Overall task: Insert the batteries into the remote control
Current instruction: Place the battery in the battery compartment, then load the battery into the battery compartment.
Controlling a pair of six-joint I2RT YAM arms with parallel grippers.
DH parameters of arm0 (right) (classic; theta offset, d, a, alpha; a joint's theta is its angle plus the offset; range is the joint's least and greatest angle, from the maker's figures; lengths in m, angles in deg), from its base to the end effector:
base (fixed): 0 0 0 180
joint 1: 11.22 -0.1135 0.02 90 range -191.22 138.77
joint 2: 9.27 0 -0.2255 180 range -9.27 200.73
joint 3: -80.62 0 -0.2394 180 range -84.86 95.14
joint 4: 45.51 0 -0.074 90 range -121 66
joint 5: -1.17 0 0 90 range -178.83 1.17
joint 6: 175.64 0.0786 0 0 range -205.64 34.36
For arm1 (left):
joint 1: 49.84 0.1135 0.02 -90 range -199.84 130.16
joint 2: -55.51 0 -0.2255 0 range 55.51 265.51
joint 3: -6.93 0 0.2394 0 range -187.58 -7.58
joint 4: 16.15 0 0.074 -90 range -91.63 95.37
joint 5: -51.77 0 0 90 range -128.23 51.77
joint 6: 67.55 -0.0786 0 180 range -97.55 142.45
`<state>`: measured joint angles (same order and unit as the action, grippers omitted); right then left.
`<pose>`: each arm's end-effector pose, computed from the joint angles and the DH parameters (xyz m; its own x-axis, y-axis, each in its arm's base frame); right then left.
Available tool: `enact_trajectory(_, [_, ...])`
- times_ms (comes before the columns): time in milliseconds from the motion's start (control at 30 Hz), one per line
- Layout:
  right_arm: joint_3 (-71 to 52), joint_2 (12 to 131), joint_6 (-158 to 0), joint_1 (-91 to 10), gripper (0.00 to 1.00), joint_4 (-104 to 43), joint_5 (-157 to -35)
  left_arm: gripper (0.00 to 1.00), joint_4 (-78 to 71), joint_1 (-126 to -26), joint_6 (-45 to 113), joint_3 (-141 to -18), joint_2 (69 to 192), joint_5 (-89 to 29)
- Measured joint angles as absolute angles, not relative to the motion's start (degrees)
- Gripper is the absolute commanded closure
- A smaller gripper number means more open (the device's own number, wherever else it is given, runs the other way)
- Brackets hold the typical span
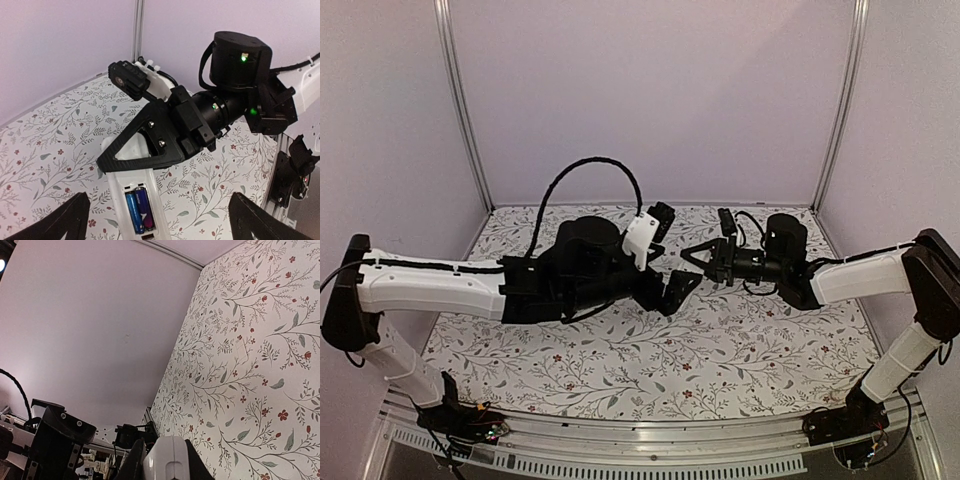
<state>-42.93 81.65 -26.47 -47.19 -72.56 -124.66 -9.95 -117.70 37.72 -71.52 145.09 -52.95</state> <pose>0.2624 0.2473 0.1857 -0.8659 0.2318 -0.4433 -0.3951 0.2267 0.8902 0.1679 -0.3597 0.2481 -0.3202 0.1110 -0.9408 0.7465 0.6410 -0.1784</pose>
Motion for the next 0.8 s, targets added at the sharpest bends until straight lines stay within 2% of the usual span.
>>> enact_trajectory(267, [-42.9, 81.7, -25.9, -47.2, 1.0, -70.8, -128.5, 0.01, -8.7, -118.0, 12.6, -60.4, 134.2, -44.5])
enact_trajectory(533, [-42.6, 82.3, -23.3, -48.2, 1.0, -67.6, -131.1, 0.0, -3.9, -120.1, -11.7, -59.4, 135.7, -44.8])
enact_trajectory(800, [-41.2, 82.6, -21.3, -49.4, 1.0, -65.0, -131.5, 0.0, 0.1, -120.1, -22.3, -63.0, 140.1, -45.5])
